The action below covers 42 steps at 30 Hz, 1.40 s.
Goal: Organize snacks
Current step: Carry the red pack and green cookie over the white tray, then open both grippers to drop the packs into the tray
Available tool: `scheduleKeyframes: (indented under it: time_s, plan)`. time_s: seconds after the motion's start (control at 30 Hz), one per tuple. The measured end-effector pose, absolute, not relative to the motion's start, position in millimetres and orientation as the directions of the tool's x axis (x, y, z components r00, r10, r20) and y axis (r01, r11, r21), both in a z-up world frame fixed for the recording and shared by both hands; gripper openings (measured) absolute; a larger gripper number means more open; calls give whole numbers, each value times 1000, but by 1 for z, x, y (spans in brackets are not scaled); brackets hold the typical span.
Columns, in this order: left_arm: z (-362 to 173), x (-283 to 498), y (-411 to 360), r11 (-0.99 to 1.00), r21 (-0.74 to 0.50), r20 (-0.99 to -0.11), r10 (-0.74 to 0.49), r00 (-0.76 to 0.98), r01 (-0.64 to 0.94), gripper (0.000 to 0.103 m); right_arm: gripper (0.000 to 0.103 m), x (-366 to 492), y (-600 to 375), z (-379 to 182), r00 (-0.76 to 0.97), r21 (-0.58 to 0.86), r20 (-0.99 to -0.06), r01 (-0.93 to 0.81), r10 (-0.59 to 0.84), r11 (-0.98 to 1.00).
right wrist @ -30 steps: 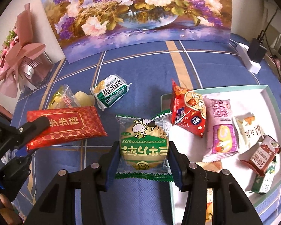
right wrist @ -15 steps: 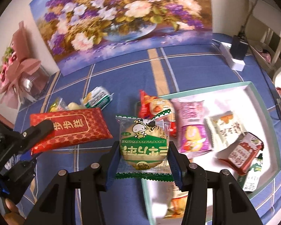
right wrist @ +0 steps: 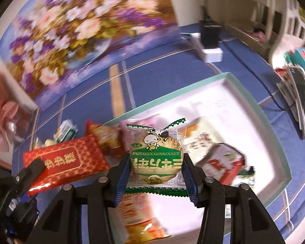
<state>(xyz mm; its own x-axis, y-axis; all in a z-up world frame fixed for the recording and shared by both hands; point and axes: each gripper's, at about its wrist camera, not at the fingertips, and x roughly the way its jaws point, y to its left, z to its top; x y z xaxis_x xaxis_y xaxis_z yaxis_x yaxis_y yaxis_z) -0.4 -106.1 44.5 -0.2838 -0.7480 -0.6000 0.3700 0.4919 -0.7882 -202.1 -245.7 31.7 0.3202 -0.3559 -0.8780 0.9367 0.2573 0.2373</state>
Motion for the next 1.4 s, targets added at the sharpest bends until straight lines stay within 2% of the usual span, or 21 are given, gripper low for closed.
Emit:
scheduleKeyframes:
  time_s: [0.33,0.87,1.0,1.3,1.4]
  plan:
    - [40,-26,-128,452,-799,-585,-736,-340,397,12,52,-246,-270,22,296,252,-882,954,-367,165]
    - [3,-57,-154,461,-798,-598,-688,-411,388,12,52,-253,-282,14,305,253,-874,950,-379,180]
    - [-4,-57,-156,487,-777,-625,-669,-403,398,14,52,-252,-284,11,304,251,-874,950,-379,184]
    - [-10,-59,-159,553,-683,-726,-588,-358,477,23,52,-252,-288,0,296,255,-889,954,-349,160]
    - [-12,-58,-159,559,-679,-731,-580,-360,476,24,57,-251,-288,1,296,256,-890,954,-347,155]
